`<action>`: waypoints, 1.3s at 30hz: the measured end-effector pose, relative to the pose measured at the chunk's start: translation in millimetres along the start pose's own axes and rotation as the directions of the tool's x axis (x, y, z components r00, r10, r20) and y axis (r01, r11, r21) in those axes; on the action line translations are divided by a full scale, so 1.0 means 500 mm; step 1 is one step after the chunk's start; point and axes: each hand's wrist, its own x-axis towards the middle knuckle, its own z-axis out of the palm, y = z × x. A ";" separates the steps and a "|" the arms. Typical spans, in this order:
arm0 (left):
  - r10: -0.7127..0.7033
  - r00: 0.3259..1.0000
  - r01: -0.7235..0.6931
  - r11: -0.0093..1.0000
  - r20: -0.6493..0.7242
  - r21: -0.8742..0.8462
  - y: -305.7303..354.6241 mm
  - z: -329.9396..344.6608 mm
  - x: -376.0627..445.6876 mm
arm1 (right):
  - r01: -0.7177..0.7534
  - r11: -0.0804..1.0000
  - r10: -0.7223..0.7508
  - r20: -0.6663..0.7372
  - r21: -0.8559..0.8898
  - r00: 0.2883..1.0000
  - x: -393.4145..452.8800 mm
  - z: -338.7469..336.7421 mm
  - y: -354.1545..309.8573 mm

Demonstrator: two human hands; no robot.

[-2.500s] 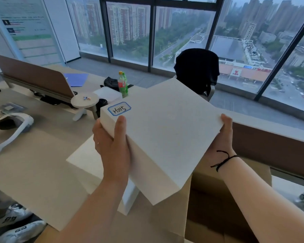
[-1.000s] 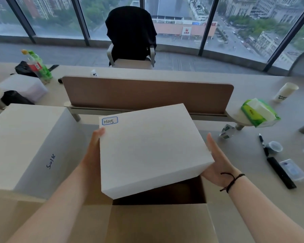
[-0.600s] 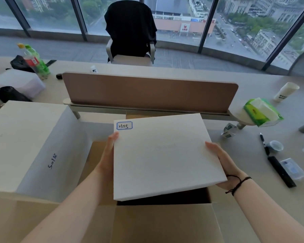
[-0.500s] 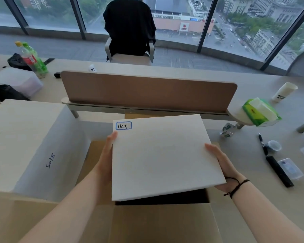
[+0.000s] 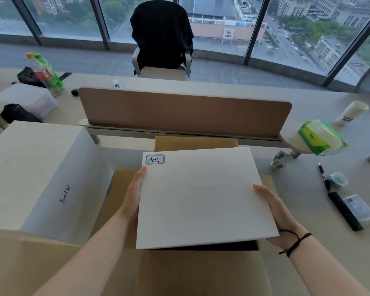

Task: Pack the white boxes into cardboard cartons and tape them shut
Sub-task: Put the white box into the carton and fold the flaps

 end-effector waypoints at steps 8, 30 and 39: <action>0.004 1.000 -0.005 0.998 0.014 0.068 -0.004 0.015 -0.010 | 0.000 1.000 0.001 -0.063 0.011 0.998 -0.022 -0.017 0.017; -0.035 0.977 0.084 0.970 -0.212 0.229 -0.062 -0.012 0.016 | -0.096 0.994 0.081 -0.232 -0.056 0.969 0.017 -0.047 0.057; 0.172 0.930 0.087 0.755 -0.324 0.650 -0.095 -0.001 0.044 | -0.087 0.943 -0.039 -0.366 -0.323 0.930 0.076 -0.052 0.086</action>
